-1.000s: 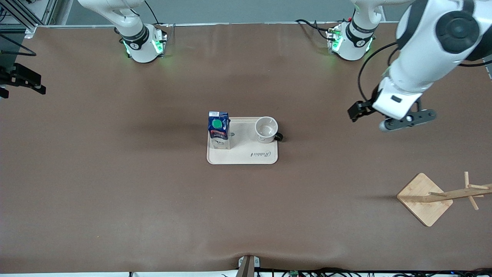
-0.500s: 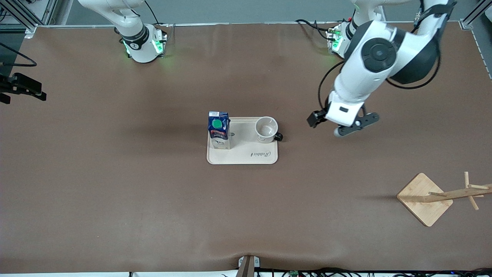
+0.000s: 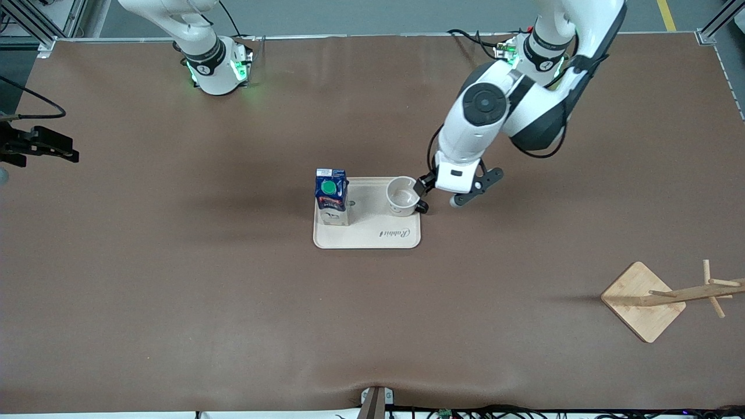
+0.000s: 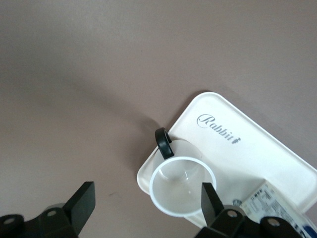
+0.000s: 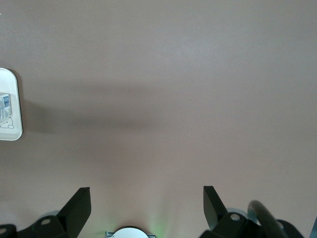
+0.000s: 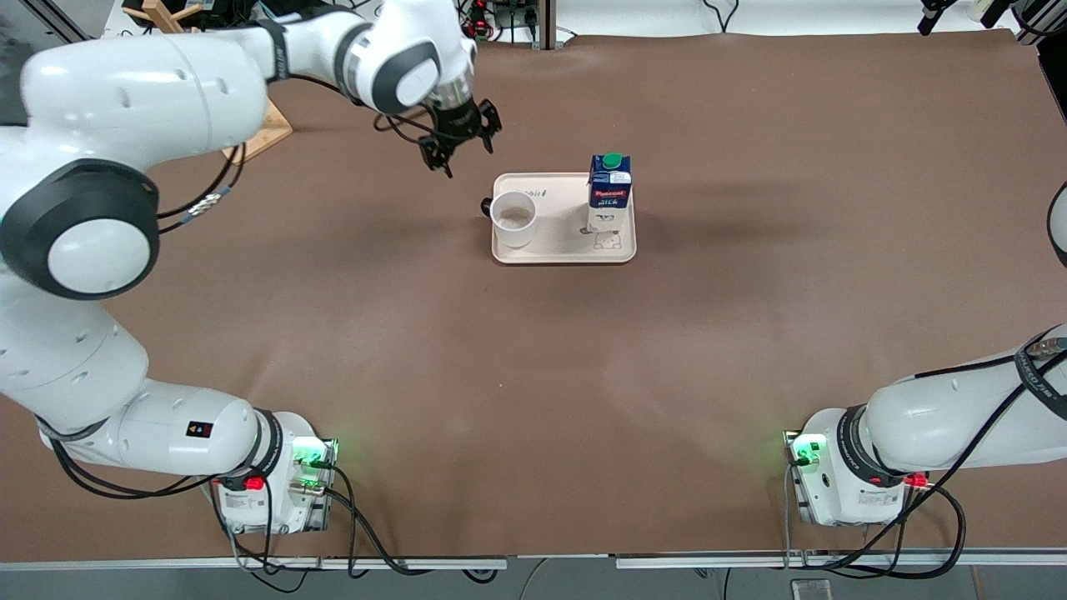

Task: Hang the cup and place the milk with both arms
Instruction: 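Lower the left gripper and grasp the white mug by its rim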

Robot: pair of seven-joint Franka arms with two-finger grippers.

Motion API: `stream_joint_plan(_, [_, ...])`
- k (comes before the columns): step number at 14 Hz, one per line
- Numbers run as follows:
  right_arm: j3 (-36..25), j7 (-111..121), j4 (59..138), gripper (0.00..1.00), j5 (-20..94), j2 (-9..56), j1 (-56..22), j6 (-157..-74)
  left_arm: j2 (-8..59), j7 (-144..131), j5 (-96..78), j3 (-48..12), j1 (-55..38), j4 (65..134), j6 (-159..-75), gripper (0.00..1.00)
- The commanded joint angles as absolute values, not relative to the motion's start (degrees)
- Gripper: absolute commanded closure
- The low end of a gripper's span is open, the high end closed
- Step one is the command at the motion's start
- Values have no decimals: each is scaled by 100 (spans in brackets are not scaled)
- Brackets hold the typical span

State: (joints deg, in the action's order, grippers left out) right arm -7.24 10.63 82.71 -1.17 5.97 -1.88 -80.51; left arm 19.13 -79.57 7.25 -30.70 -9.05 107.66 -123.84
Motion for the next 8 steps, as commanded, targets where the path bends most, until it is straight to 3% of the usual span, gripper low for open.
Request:
stream_joint_plan(1, [-677,1064,8191,0,-185,606,-114,-8016,2433,-8883,1247,-3085,-1142,10705,-12673,16])
stream_joint_plan(5, [-686,1063,8200,0,-185,615,-106,-8007,2759,-9560,1283,-3094,-1370,10696,-12841,30])
stream_joint_plan(8, [-677,1081,8209,0,-185,729,-105,-7998,2900,-10071,1283,-3085,-1511,10705,-12832,35])
